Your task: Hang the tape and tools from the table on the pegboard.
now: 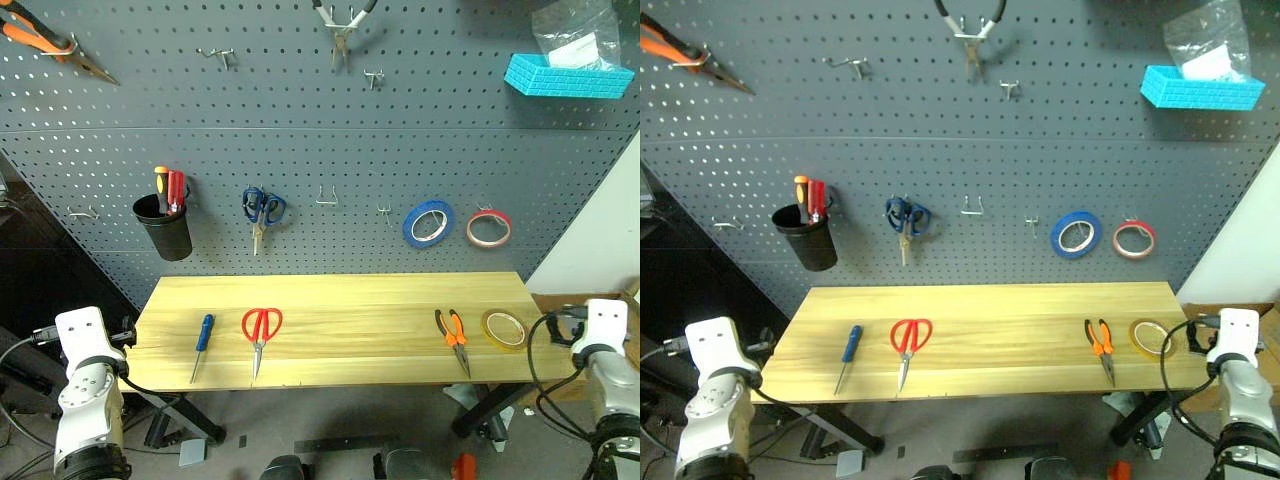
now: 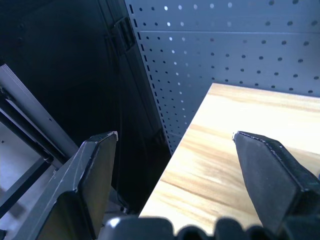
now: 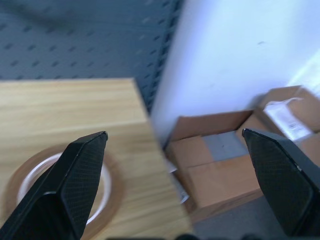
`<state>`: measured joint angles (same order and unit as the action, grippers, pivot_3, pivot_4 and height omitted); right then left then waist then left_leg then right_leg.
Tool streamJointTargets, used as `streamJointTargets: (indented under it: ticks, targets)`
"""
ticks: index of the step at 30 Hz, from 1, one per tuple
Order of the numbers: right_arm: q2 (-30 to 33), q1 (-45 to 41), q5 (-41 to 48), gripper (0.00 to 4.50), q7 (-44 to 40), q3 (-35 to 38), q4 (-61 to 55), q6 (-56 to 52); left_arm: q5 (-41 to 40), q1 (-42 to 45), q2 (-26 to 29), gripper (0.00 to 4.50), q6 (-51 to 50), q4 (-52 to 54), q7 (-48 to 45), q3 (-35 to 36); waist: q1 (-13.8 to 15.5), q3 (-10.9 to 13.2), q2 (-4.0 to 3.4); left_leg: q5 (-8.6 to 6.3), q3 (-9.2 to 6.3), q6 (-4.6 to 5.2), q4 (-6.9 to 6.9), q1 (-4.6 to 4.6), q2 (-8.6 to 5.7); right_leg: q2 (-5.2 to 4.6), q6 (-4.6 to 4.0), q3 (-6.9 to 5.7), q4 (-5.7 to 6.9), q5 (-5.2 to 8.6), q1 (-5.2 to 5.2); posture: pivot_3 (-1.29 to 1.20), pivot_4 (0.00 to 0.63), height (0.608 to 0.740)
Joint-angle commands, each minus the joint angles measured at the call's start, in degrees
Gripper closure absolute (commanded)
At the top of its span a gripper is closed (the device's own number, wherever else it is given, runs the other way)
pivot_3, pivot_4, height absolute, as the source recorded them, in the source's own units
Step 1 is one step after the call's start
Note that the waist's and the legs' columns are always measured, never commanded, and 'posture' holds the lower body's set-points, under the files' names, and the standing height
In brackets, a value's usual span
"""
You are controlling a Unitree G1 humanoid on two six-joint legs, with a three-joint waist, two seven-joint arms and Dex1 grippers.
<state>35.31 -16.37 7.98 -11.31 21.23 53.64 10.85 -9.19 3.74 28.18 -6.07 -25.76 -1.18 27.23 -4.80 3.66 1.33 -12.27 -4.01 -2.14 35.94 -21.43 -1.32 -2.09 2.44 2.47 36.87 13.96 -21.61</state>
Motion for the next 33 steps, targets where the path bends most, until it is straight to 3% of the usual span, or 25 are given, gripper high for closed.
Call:
streamJointTargets:
  ticks: [1,17,22,25,29,33]
  targets:
    - [1.37,-1.98,0.71,0.0,-0.75,0.82,0.88,1.93,0.67,-0.14,1.47,0.53,0.81,4.45,-1.14,-0.49,-0.01,-0.01,0.03,0.0,0.01,0.0,0.0,0.0,0.01,0.0,0.0,0.0,0.0,0.0,0.0,-0.03,0.0,0.74]
    - [0.91,1.06,0.79,0.0,-8.57,-1.27,-5.07,1.19,0.02,-3.52,-1.32,0.53,-5.92,15.96,-0.8,-0.89,0.03,0.01,0.06,0.0,-0.01,0.01,0.01,0.04,0.02,-0.03,0.0,0.03,-0.01,0.0,0.09,-0.03,0.005,0.74]
    - [-0.02,5.36,1.18,0.0,-11.12,-2.78,-16.76,-4.25,2.38,-2.2,-2.29,0.53,-8.18,22.44,-1.23,-5.7,0.11,0.82,0.08,-0.01,-0.06,0.0,0.02,0.07,0.12,-0.06,0.01,0.02,-0.02,0.02,0.13,-0.05,0.072,0.74]
    - [-0.24,8.2,0.73,0.0,-11.06,-3.49,-25.26,-9.31,2.07,-2.23,-2.74,0.53,-8.75,27.1,-4.59,-9.52,0.21,2.66,0.06,-0.02,-0.06,-0.01,0.03,0.13,0.24,-0.14,0.03,0.05,-0.02,0.04,0.2,-0.08,0.135,0.74]
    - [0.44,13.14,2.87,0.0,-16.53,-6.0,-38.4,-19.63,1.29,-3.39,-1.18,0.53,-7.58,33.15,-12.28,-14.61,0.23,5.48,0.09,-0.05,-0.06,-0.06,0.04,-0.11,0.27,-0.16,0.04,0.1,0.01,0.06,-0.07,-0.11,0.208,0.74]
    - [1.06,13.56,2.25,0.0,-17.53,-8.73,-44.49,-28.09,-3.57,-1.52,2.15,0.53,-8.24,40.12,-26.9,-22.21,0.08,7.99,0.02,-0.01,0.06,0.02,0.01,-0.91,0.37,-0.07,0.02,0.12,0.06,0.08,-0.83,-0.14,0.27,0.74]
